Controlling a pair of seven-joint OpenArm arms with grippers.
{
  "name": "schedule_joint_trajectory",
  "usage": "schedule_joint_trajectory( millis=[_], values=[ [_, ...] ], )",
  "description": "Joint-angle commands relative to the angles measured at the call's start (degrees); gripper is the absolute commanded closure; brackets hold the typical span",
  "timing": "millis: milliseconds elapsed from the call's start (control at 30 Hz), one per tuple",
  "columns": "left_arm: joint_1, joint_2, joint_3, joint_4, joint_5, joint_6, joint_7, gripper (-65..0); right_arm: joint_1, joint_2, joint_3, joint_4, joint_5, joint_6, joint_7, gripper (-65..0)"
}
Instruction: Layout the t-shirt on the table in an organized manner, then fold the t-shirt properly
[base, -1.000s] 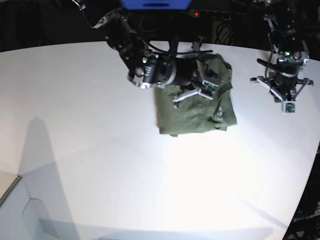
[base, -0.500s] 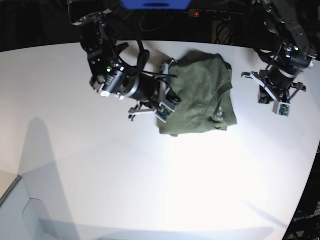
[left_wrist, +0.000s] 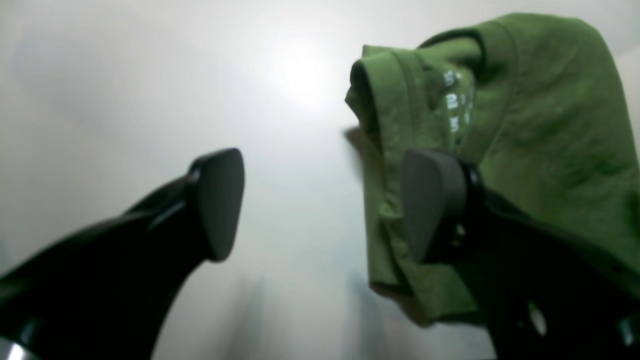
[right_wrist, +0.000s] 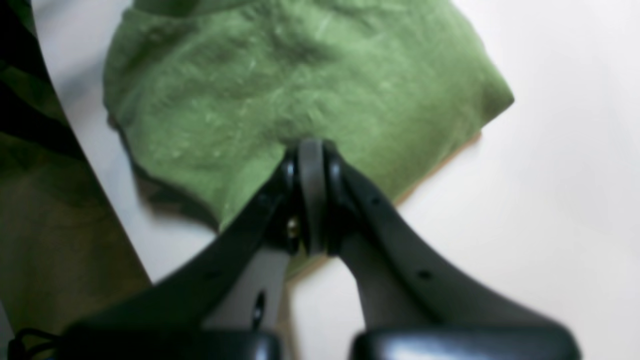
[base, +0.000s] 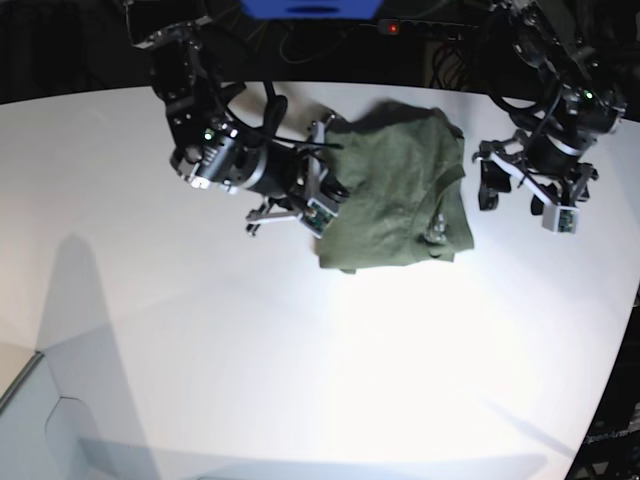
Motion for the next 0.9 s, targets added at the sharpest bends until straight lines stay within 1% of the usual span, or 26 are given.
schedule_joint_trajectory(
  millis=[0,200,433,567,633,767,867],
  values=[
    [-0.74,-0.2,0.24,-0.03,-1.12,-0.18,-1.04,-48.2,0.61,-0.26,-0.01,0.98,0.84,0.38,1.37,0.0],
    [-4.96,-0.38,3.23,-7.77,-0.77,-0.09,-1.12,-48.2,-0.36,-0.44,-0.01,0.89,0.84,0.29,1.37,0.0],
    [-7.51,-0.29,6.13,-11.55,-0.77,0.52,-1.21,-48.0,-0.53,-0.26,-0.01,0.8,0.84,0.21,1.37,0.0],
    [-8.74,-0.29,6.13,-13.48,-0.77,0.52,-1.21,-47.4,-0.53,-0.18,-0.01,0.72,0.84,0.21,1.37,0.0],
    [-9.88,-0.2,6.13,-14.19,-0.77,0.52,-1.21,-43.2,-0.53,-0.18,-0.01,0.72,0.84,0.21,1.37,0.0],
    [-11.81,-0.2,6.13,-16.47,-0.94,0.52,-1.21,-27.1,-0.53,-0.18,-0.01,0.63,0.84,0.21,1.37,0.0],
    [-13.04,-0.2,6.13,-17.88,-0.94,0.52,-1.21,-16.6,-0.53,-0.18,-0.01,0.63,0.84,0.21,1.37,0.0]
  ],
)
